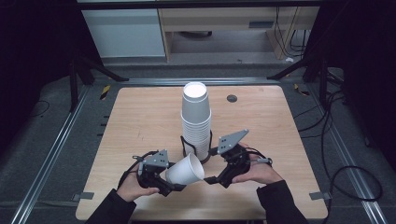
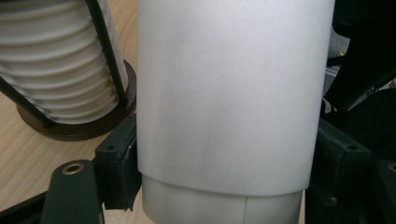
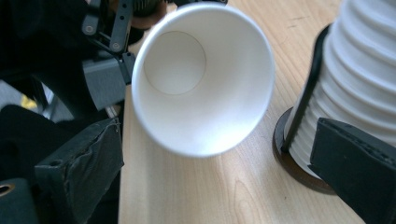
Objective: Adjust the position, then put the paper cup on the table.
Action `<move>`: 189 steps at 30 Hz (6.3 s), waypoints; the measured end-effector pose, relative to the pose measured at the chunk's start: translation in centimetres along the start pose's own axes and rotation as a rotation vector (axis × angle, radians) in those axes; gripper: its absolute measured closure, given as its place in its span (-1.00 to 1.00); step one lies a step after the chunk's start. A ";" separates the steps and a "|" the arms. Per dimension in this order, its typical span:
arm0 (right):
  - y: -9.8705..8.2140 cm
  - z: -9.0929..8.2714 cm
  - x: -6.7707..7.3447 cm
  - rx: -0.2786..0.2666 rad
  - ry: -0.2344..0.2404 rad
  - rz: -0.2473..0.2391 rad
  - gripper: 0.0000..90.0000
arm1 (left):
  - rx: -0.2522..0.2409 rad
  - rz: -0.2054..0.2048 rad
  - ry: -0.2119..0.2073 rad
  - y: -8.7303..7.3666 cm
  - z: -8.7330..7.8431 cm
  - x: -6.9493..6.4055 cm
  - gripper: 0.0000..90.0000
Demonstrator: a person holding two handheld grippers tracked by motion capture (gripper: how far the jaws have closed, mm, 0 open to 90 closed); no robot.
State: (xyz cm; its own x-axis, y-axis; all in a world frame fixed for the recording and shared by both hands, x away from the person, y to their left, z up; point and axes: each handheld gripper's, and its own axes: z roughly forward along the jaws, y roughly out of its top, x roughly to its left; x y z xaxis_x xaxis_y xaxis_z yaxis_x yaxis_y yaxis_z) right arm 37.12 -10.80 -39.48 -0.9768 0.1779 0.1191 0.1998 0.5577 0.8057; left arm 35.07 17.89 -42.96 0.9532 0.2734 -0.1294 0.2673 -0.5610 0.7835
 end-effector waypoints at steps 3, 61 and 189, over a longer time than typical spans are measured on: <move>-0.7 -0.5 -0.1 -0.021 -0.016 0.023 -0.94 | -0.037 -0.008 0.005 0.1 -0.3 0.1 -0.50; -0.7 2.9 0.2 -0.158 0.111 0.085 -0.78 | -0.145 0.029 -0.027 0.8 1.5 -1.5 -0.50; -8.8 -7.5 -14.1 0.281 -0.868 0.627 -0.78 | -0.072 -0.385 0.539 -6.1 -5.3 5.8 -0.65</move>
State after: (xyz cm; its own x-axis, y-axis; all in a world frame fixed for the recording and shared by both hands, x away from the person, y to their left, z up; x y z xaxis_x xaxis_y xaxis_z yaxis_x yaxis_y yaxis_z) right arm 48.58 -24.32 -43.93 -0.3327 0.9400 -0.0760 0.7581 0.3145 0.5712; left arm 38.21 27.06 -45.31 0.5820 0.8069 -0.1007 0.5469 -0.2967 0.7829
